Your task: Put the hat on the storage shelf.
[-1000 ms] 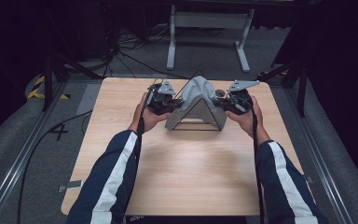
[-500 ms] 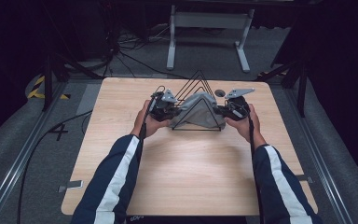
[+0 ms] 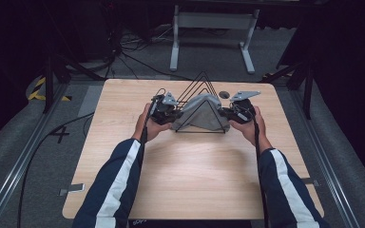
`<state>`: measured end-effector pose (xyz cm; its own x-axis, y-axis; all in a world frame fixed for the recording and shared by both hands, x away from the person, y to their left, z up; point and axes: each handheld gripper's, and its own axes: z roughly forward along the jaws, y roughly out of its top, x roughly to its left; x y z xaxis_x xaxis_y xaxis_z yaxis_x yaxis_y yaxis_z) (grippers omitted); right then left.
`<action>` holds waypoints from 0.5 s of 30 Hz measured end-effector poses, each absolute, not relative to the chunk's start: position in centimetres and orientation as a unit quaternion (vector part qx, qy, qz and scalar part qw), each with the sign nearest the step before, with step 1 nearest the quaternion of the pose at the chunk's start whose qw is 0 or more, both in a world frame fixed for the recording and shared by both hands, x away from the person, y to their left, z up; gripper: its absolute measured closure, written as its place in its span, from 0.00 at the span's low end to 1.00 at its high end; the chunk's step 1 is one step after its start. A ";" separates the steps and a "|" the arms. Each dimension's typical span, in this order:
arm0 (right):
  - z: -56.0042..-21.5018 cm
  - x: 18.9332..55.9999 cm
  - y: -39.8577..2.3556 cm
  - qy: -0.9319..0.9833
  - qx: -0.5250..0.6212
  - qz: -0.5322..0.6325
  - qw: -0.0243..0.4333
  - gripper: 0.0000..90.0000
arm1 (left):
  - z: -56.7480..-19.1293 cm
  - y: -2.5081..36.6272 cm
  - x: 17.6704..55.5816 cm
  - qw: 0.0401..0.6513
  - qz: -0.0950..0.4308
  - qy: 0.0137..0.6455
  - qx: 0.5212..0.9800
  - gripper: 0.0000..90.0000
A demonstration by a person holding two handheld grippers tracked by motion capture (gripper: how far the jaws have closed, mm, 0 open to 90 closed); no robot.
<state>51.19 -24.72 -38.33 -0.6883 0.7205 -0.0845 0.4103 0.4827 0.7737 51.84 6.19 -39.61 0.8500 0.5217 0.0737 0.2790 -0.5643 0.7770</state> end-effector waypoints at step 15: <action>-36.1 48.7 -25.8 0.838 0.326 0.376 0.223 0.83 | -37.7 9.4 48.5 0.399 0.174 0.210 0.876 0.85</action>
